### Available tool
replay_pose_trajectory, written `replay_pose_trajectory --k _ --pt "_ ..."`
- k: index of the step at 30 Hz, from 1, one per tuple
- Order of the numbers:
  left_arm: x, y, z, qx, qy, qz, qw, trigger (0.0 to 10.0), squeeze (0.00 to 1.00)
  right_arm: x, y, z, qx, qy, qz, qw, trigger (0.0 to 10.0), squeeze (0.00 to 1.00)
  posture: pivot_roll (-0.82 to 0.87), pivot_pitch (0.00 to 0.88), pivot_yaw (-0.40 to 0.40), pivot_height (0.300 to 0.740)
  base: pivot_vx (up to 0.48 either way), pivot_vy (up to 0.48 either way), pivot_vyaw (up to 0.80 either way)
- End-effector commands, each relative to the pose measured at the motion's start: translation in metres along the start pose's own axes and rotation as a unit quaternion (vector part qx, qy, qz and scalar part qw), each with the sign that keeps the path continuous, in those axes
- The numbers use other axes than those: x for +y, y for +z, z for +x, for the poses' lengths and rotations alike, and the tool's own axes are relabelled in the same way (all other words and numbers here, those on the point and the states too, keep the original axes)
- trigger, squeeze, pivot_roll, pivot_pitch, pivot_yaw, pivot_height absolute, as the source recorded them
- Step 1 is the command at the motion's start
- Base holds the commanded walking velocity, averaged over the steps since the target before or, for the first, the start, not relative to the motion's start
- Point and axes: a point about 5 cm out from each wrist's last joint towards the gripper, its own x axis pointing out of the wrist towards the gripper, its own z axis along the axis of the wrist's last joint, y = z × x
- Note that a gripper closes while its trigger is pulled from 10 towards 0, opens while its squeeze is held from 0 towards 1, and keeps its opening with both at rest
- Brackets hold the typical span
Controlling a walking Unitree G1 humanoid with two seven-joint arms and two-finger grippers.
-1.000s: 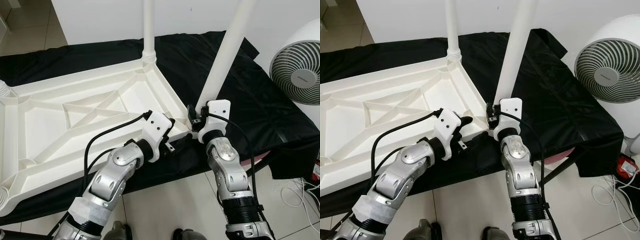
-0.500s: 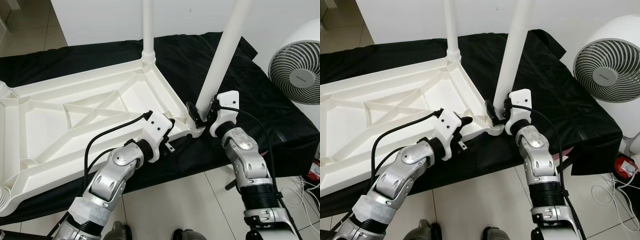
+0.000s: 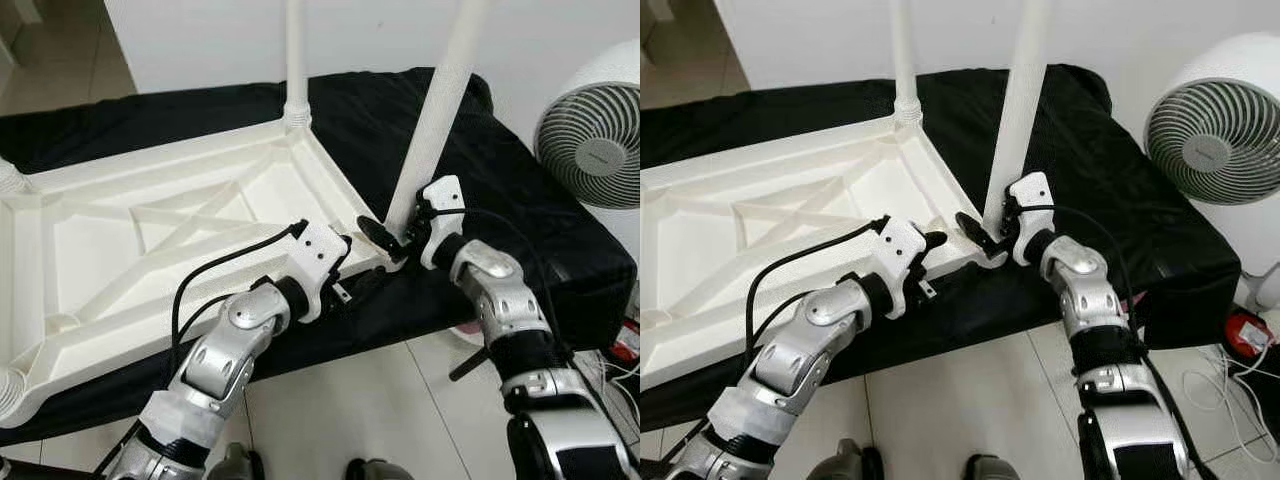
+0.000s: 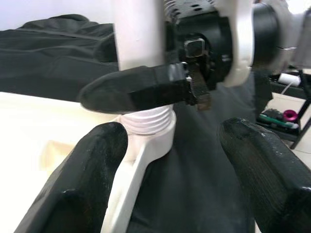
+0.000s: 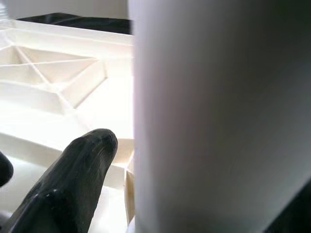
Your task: Building children table
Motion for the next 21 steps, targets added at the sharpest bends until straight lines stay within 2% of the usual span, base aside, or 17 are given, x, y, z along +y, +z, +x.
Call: replay_pose_trajectory --k 1,3,4,6,7,13,18,19,20,21 --pt "-0.002 -0.001 0.002 0.001 -0.011 0.002 1.000 10.0 0.00 0.004 -0.002 0.004 0.009 0.026 -0.011 1.000 10.0 0.00 -0.07 0.063 0.007 0.740 0.000 0.000 0.00" --pt "-0.002 -0.001 0.002 0.001 -0.012 0.002 1.000 10.0 0.00 0.003 -0.003 0.004 0.010 0.035 -0.015 0.999 10.0 0.00 -0.07 0.063 0.007 0.740 0.000 0.000 0.00" --pt "-0.002 -0.001 0.002 0.001 -0.012 0.002 1.000 10.0 0.00 0.002 -0.004 0.004 0.018 0.041 -0.031 0.999 8.6 0.00 -0.07 0.060 0.006 0.740 0.000 0.000 0.00" --pt "-0.002 -0.001 0.002 0.001 -0.012 0.001 1.000 10.0 0.00 0.001 -0.005 0.004 0.026 0.048 -0.050 0.997 8.6 0.00 -0.07 0.060 0.006 0.740 0.000 0.000 0.00" --pt "-0.001 -0.001 0.002 0.001 -0.012 0.000 1.000 10.0 0.00 0.001 -0.008 0.002 0.031 0.053 -0.055 0.997 0.0 0.00 -0.07 0.055 0.013 0.740 0.000 0.000 0.00" --pt "-0.001 0.000 0.003 0.000 -0.015 0.001 1.000 10.0 0.00 -0.003 -0.017 -0.005 0.043 0.058 -0.052 0.996 0.0 0.00 -0.08 0.054 0.016 0.740 0.000 0.000 0.00" --pt "-0.001 -0.001 0.002 0.003 -0.016 0.003 1.000 10.0 0.00 -0.006 -0.023 -0.013 0.042 0.039 -0.043 0.997 0.0 0.00 -0.08 0.056 0.020 0.740 0.000 0.000 0.00" --pt "-0.001 -0.001 0.002 0.003 -0.016 0.003 1.000 10.0 0.00 -0.007 -0.024 -0.014 0.042 0.031 -0.041 0.998 3.6 0.00 -0.08 0.056 0.020 0.740 0.000 0.000 0.00" --pt "-0.001 -0.001 0.002 0.003 -0.016 0.002 1.000 10.0 0.00 -0.008 -0.025 -0.015 0.042 0.025 -0.041 0.998 3.6 0.00 -0.08 0.056 0.020 0.740 0.000 0.000 0.00" --pt "-0.001 -0.001 0.001 0.003 -0.016 0.003 1.000 10.0 0.00 -0.008 -0.026 -0.016 0.040 0.012 -0.035 0.999 10.0 0.00 -0.08 0.059 0.020 0.740 0.000 0.000 0.00"
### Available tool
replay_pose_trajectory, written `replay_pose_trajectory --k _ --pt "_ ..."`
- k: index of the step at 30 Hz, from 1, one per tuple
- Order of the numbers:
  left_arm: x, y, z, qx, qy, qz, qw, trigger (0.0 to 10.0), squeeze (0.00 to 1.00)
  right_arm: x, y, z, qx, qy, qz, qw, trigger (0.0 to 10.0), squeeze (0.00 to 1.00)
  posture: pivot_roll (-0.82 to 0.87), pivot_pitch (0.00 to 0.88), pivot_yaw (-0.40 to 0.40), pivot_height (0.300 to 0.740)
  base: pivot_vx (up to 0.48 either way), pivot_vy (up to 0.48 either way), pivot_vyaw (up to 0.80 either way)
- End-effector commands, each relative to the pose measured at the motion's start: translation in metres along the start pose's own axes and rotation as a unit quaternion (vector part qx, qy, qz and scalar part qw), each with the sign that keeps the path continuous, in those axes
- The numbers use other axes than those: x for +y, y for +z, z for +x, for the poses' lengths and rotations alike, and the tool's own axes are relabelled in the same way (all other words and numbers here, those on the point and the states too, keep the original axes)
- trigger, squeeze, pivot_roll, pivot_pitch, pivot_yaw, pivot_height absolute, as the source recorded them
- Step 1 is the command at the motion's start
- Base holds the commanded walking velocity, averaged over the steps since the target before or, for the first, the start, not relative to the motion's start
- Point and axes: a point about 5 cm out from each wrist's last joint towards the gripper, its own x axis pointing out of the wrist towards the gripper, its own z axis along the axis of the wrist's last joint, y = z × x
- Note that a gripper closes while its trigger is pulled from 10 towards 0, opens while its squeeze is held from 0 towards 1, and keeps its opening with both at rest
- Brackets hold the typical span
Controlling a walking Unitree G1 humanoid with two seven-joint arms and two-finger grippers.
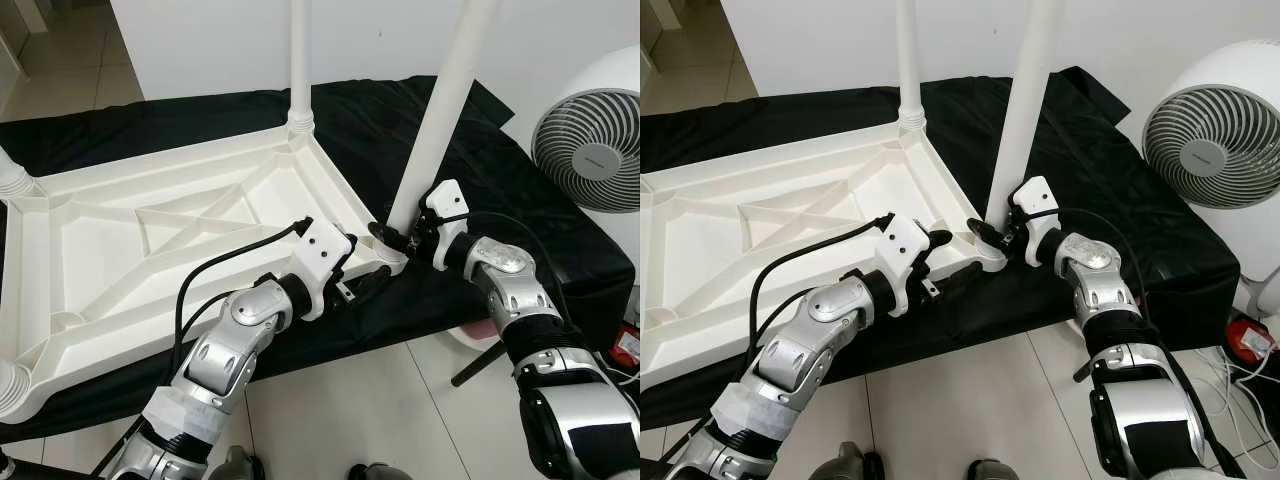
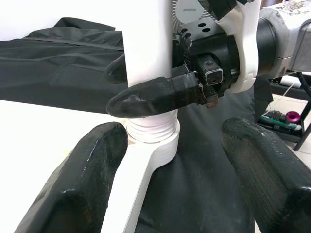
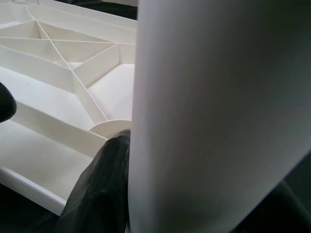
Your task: Building children table
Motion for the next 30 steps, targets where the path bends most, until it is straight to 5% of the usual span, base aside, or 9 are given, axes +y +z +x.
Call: replay_pose_trajectory --k 1,10,13,20,21,23,29,30 --pt "-0.002 -0.003 0.000 0.005 -0.016 0.000 1.000 10.0 0.00 0.003 -0.011 -0.005 0.019 -0.009 0.003 1.000 10.0 0.00 -0.08 0.059 0.020 0.740 0.000 0.000 0.00" --pt "-0.002 -0.004 -0.002 0.009 -0.017 -0.001 1.000 10.0 0.00 0.015 -0.014 -0.003 0.009 -0.134 0.032 0.990 10.0 0.00 -0.08 0.084 0.014 0.740 0.000 0.000 0.00" --pt "-0.003 -0.005 -0.003 0.010 -0.014 -0.002 1.000 10.0 0.00 0.024 -0.016 0.000 0.020 -0.225 0.072 0.972 10.0 0.00 -0.07 0.093 0.005 0.740 0.000 0.000 0.00" --pt "-0.002 -0.006 -0.005 0.012 -0.007 -0.003 1.000 10.0 0.00 0.045 -0.012 0.005 0.008 -0.305 0.120 0.945 10.0 0.00 -0.07 0.100 0.005 0.740 0.000 0.000 0.00" --pt "-0.002 -0.007 -0.006 0.014 -0.006 -0.003 1.000 10.0 0.00 0.056 -0.008 0.008 0.002 -0.347 0.140 0.927 10.0 0.00 -0.07 0.100 0.005 0.740 0.000 0.000 0.00" --pt "-0.001 -0.007 -0.007 0.015 -0.007 -0.002 1.000 10.0 0.00 0.063 -0.005 0.008 0.000 -0.364 0.152 0.919 10.0 0.00 -0.07 0.105 0.012 0.740 0.000 0.000 0.00" --pt "0.000 -0.007 -0.007 0.018 -0.009 0.000 1.000 10.0 0.00 0.077 0.002 0.013 -0.005 -0.351 0.158 0.923 10.0 0.00 -0.07 0.105 0.012 0.740 0.000 0.000 0.00" --pt "0.000 -0.007 -0.006 0.018 -0.010 0.000 1.000 10.0 0.00 0.075 0.002 0.010 0.001 -0.363 0.163 0.918 10.0 0.37 -0.07 0.105 0.012 0.740 0.000 0.000 0.00"
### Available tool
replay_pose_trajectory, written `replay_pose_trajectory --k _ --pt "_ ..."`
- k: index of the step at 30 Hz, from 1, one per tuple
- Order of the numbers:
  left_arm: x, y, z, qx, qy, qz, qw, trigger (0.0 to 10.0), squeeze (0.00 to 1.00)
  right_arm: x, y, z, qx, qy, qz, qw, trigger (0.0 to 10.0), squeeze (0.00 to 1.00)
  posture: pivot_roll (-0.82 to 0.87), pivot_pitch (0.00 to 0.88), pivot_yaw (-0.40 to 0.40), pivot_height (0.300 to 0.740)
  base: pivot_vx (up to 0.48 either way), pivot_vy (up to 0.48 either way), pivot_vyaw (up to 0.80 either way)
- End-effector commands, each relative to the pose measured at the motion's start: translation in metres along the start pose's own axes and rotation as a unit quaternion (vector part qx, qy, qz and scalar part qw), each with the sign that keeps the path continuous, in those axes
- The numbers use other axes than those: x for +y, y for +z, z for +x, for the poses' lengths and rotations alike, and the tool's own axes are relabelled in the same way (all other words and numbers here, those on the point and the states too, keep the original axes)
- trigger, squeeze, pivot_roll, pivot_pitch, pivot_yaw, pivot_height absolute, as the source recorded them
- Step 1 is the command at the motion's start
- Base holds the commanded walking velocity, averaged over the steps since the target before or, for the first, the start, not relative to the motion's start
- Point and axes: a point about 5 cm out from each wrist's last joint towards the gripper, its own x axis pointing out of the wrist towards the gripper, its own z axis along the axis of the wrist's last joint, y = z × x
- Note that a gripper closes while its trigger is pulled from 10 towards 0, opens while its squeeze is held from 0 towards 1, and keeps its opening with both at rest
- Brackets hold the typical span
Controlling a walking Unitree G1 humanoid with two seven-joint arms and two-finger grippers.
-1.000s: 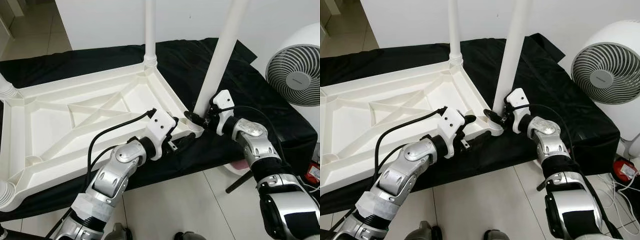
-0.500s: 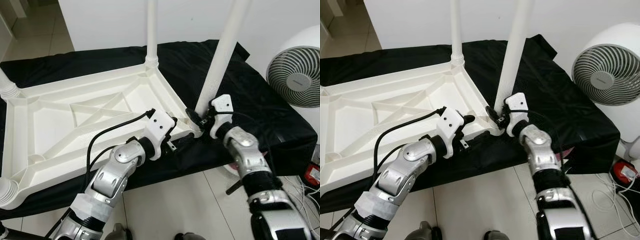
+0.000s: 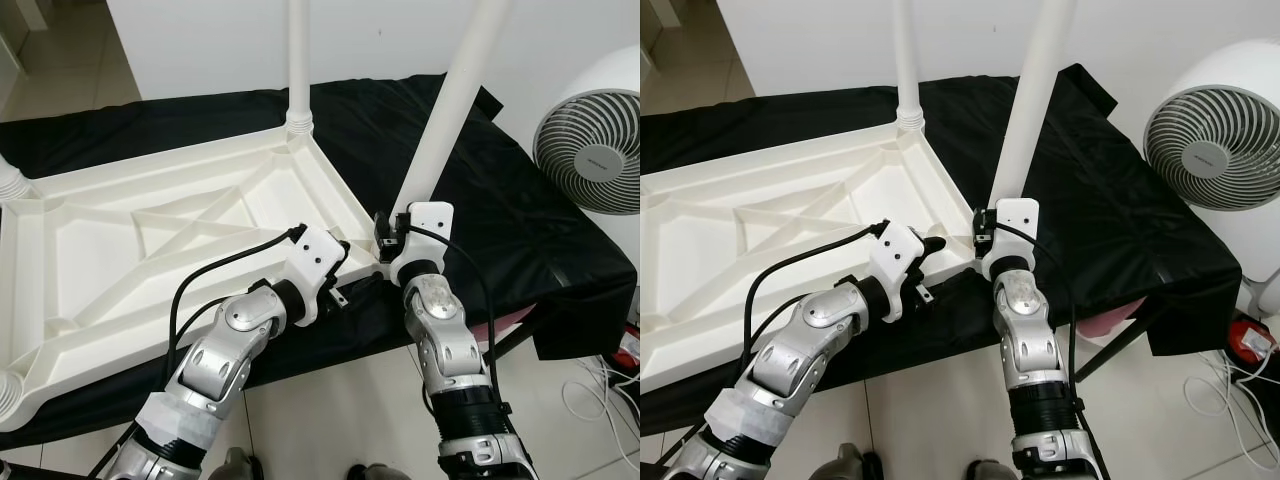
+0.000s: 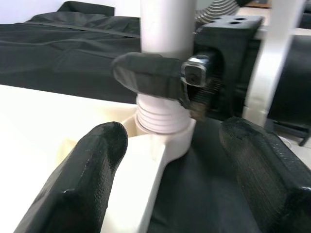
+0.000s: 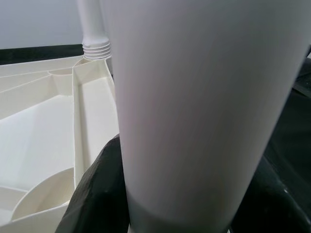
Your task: Building children table
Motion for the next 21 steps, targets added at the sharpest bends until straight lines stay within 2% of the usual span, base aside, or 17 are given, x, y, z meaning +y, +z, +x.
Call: replay_pose_trajectory --k 1,2,5,8,11,13,16,17,21 --pt "-0.002 0.000 0.000 0.003 -0.016 0.002 1.000 10.0 0.00 -0.003 -0.015 -0.004 0.043 -0.013 0.013 0.999 10.0 0.37 -0.07 0.105 0.012 0.740 0.000 0.000 0.00" --pt "-0.003 0.000 0.000 0.003 -0.018 0.002 1.000 10.0 0.00 -0.010 -0.013 -0.003 0.041 -0.019 0.024 0.999 10.0 1.00 -0.08 0.108 0.015 0.740 0.000 0.000 0.00" --pt "-0.004 0.000 0.000 0.002 -0.016 0.000 1.000 10.0 0.00 -0.014 -0.009 -0.001 0.033 -0.006 0.026 0.999 10.0 1.00 -0.08 0.110 0.014 0.740 0.000 0.000 0.00" --pt "-0.004 0.001 0.000 -0.001 -0.014 -0.003 1.000 10.0 0.00 -0.022 -0.002 0.003 0.016 0.054 0.000 0.998 10.0 1.00 -0.08 0.109 0.014 0.740 0.000 0.000 0.00" --pt "-0.004 0.001 0.001 -0.002 -0.012 -0.005 1.000 10.0 0.00 -0.027 -0.003 0.003 0.020 0.078 -0.019 0.997 10.0 1.00 -0.08 0.112 0.013 0.740 0.000 0.000 0.00" --pt "-0.004 0.001 0.001 -0.001 -0.012 -0.004 1.000 10.0 0.00 -0.037 -0.004 0.004 0.027 0.118 -0.032 0.992 10.0 1.00 -0.08 0.111 0.008 0.740 0.000 0.000 0.00" --pt "-0.004 0.001 0.001 -0.002 -0.012 -0.003 1.000 10.0 0.00 -0.041 -0.004 0.005 0.030 0.137 -0.037 0.989 10.0 1.00 -0.08 0.111 0.008 0.740 0.000 0.000 0.00" --pt "-0.004 0.002 0.001 -0.003 -0.010 -0.004 1.000 10.0 0.00 -0.049 -0.002 0.007 0.032 0.177 -0.046 0.983 10.0 0.00 -0.08 0.110 0.008 0.740 0.000 0.000 0.00" --pt "-0.004 0.002 0.001 -0.003 -0.009 -0.003 1.000 10.0 0.00 -0.052 -0.001 0.008 0.035 0.195 -0.055 0.979 10.0 0.00 -0.08 0.110 0.008 0.740 0.000 0.000 0.00"
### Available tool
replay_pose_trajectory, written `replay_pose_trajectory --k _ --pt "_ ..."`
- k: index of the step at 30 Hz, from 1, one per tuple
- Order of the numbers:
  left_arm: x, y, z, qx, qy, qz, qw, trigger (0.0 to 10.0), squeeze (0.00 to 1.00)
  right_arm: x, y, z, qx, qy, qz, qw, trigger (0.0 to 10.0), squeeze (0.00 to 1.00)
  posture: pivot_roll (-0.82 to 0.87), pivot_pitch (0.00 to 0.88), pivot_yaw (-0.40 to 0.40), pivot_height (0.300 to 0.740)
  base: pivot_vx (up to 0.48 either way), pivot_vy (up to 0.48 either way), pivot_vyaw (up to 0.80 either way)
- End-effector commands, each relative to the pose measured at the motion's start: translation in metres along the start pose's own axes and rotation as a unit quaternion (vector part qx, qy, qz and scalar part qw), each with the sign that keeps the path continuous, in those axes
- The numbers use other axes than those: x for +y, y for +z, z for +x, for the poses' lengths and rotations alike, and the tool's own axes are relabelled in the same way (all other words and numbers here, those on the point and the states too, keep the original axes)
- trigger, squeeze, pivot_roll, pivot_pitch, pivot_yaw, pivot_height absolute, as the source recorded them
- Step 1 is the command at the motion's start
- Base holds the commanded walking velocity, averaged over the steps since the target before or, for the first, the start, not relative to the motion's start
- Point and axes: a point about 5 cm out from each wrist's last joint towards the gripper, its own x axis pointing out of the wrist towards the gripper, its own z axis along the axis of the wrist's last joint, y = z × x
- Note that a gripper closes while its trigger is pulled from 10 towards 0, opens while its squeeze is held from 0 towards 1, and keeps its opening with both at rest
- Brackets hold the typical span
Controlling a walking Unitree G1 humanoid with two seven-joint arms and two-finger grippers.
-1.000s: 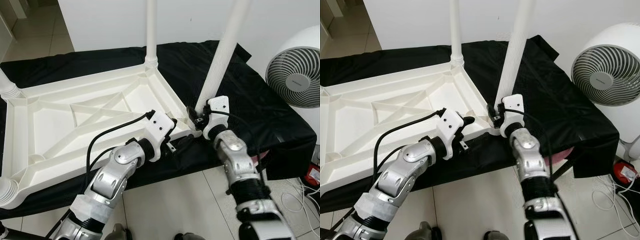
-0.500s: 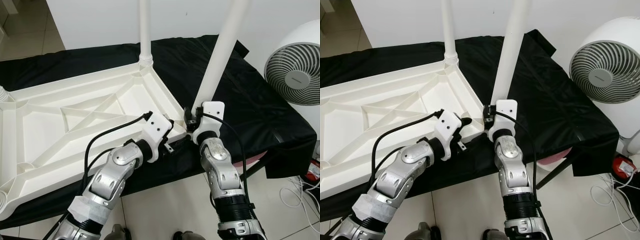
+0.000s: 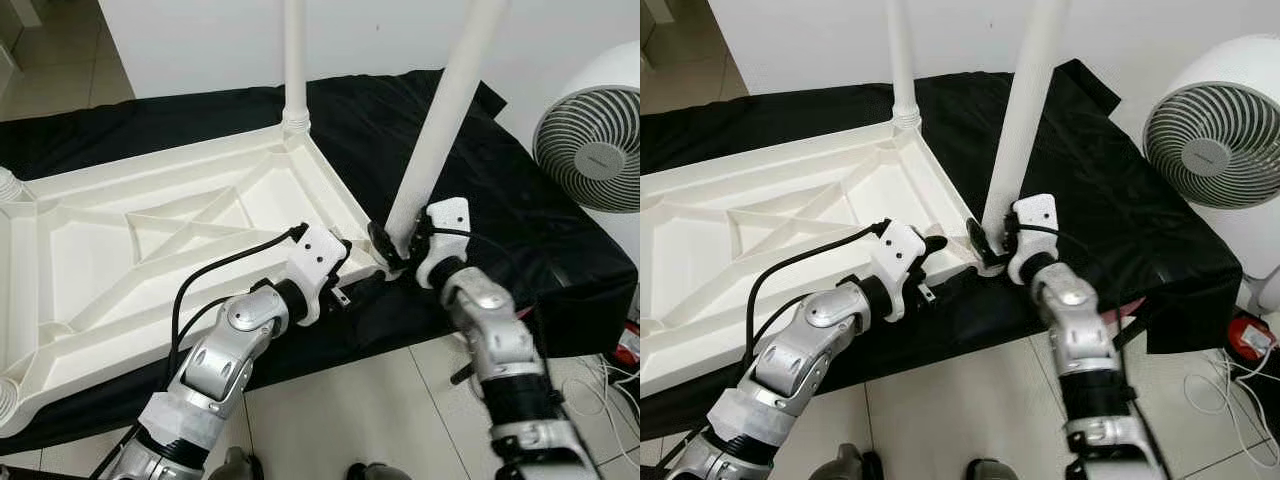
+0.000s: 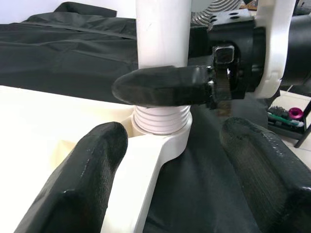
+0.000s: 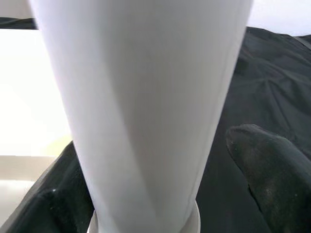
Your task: Building children table
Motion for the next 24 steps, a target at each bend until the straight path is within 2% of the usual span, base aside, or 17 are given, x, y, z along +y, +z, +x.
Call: replay_pose_trajectory --k 1,8,12,17,18,19,20,21,24 --pt "-0.002 0.001 -0.001 0.001 -0.006 0.001 1.000 10.0 0.00 -0.002 -0.004 0.000 0.007 0.025 0.005 1.000 10.0 0.00 -0.07 0.109 0.006 0.740 0.000 0.000 0.00" --pt "-0.001 0.002 0.000 -0.001 -0.007 0.000 1.000 10.0 0.00 -0.007 -0.008 0.015 0.023 0.152 -0.039 0.987 10.0 0.00 -0.07 0.100 0.013 0.740 0.000 0.000 0.00" --pt "-0.001 0.003 0.001 -0.001 -0.008 0.000 1.000 10.0 0.00 -0.008 -0.006 0.018 0.024 0.163 -0.044 0.985 10.0 0.00 -0.07 0.091 0.015 0.740 0.000 0.000 0.00" --pt "-0.001 0.004 0.003 -0.003 -0.012 0.002 1.000 10.0 0.00 -0.010 -0.003 0.030 0.042 0.198 -0.074 0.976 10.0 0.00 -0.07 0.082 0.016 0.740 0.000 0.000 0.00" --pt "-0.001 0.005 0.003 -0.003 -0.013 0.002 1.000 10.0 0.00 -0.011 -0.004 0.030 0.044 0.201 -0.077 0.975 2.2 0.00 -0.06 0.072 0.018 0.740 0.000 0.000 0.00" --pt "-0.002 0.005 0.003 -0.003 -0.014 0.003 1.000 10.0 0.00 -0.012 -0.004 0.030 0.045 0.205 -0.080 0.974 0.8 0.00 -0.06 0.073 0.017 0.740 0.000 0.000 0.00" --pt "-0.002 0.005 0.003 -0.003 -0.014 0.003 1.000 10.0 0.00 -0.012 -0.004 0.030 0.045 0.205 -0.080 0.974 0.8 0.00 -0.06 0.073 0.017 0.740 0.000 0.000 0.00" --pt "-0.002 0.005 0.003 -0.003 -0.014 0.003 1.000 10.0 0.00 -0.013 -0.005 0.030 0.048 0.208 -0.083 0.973 0.0 0.00 -0.06 0.073 0.017 0.740 0.000 0.000 0.00" --pt "-0.002 0.005 0.002 -0.002 -0.015 0.003 1.000 10.0 0.00 -0.016 -0.007 0.030 0.050 0.219 -0.084 0.971 0.0 0.00 -0.06 0.071 0.016 0.740 0.000 0.000 0.00"
